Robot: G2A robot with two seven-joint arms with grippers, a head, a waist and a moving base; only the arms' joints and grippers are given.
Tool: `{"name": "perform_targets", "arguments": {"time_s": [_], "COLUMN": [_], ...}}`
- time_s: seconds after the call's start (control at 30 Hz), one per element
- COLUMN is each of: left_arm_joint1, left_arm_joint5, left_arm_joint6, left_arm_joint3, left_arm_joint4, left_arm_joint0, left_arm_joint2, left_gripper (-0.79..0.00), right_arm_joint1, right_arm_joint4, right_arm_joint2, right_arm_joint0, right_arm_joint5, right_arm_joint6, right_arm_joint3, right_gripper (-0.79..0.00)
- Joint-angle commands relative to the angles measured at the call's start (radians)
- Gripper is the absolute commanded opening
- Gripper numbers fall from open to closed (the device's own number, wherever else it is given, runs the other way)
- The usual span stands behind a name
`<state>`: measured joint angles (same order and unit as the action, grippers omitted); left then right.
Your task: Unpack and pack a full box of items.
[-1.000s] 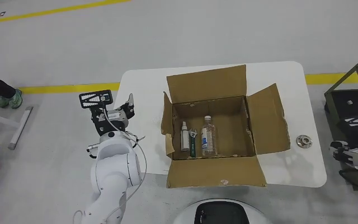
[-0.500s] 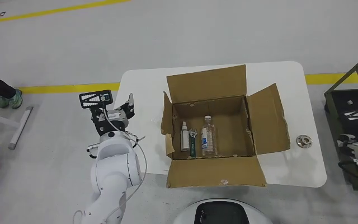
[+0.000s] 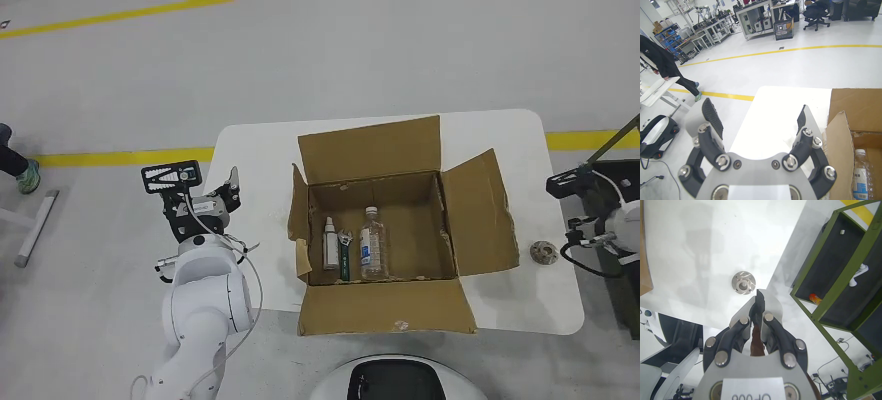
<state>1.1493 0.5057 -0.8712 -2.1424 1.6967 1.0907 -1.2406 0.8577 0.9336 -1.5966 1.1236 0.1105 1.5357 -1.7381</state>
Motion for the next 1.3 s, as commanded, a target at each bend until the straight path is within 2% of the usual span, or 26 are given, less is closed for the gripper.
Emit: {"name": "perform_targets", "arguments": {"time_s": [0.0, 0.3, 0.5, 0.6, 0.9, 1.03, 1.27], "left_arm_joint1": [0.000, 0.000, 0.000, 0.000, 0.000, 0.000, 0.000], "left_arm_joint5": [0.000, 0.000, 0.000, 0.000, 0.000, 0.000, 0.000], "left_arm_joint6": [0.000, 0.000, 0.000, 0.000, 0.000, 0.000, 0.000], "left_arm_joint3": [0.000, 0.000, 0.000, 0.000, 0.000, 0.000, 0.000], "left_arm_joint4": [0.000, 0.000, 0.000, 0.000, 0.000, 0.000, 0.000], "left_arm_joint0": [0.000, 0.000, 0.000, 0.000, 0.000, 0.000, 0.000], "left_arm_joint2": [0.000, 0.000, 0.000, 0.000, 0.000, 0.000, 0.000], "left_gripper": [0.000, 0.000, 0.000, 0.000, 0.000, 0.000, 0.000], "right_arm_joint1": [0.002, 0.002, -0.001, -0.003, -0.005, -0.006, -0.008], "right_arm_joint4": [-0.030, -0.027, -0.029, -0.029, -0.016, -0.006, 0.024], "right_arm_joint2": [0.021, 0.055, 0.051, 0.054, 0.062, 0.061, 0.057], "right_arm_joint0": [-0.016, -0.007, 0.001, 0.008, 0.032, 0.069, 0.112], "right_arm_joint5": [0.003, 0.012, 0.012, 0.014, 0.019, 0.027, 0.024], "right_arm_joint6": [-0.006, -0.061, -0.066, -0.069, -0.117, -0.157, -0.201], "right_arm_joint3": [0.015, 0.064, 0.064, 0.061, 0.055, 0.043, 0.036], "right_gripper": [-0.785, -0.785, -0.566, -0.529, -0.508, -0.456, -0.453]}}
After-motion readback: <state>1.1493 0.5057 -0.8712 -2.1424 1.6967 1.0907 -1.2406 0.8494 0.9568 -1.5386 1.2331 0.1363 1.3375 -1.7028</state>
